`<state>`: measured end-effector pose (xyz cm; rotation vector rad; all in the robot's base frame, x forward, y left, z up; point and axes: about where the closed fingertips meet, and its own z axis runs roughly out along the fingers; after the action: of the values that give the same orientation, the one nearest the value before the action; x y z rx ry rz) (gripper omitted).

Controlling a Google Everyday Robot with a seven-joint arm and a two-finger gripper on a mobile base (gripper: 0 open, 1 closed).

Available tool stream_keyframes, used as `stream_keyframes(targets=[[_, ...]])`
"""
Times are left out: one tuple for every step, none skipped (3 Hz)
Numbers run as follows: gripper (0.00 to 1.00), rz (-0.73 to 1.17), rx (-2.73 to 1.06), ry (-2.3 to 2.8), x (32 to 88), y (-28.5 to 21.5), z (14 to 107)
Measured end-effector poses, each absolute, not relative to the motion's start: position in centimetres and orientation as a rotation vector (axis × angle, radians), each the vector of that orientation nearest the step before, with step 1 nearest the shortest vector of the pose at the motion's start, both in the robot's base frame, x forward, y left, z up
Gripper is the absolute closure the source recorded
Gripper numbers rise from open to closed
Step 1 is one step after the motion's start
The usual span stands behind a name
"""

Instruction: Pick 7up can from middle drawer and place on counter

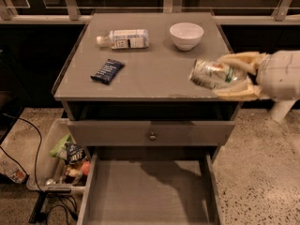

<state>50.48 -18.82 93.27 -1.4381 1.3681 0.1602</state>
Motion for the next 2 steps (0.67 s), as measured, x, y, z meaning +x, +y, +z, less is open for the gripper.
stream_keyframes(targets=[[1.0,0.127,-1.423,1.346,51.01,-19.53,95.35],[1.0,0.127,-1.423,1.346,51.01,-19.52,95.35]])
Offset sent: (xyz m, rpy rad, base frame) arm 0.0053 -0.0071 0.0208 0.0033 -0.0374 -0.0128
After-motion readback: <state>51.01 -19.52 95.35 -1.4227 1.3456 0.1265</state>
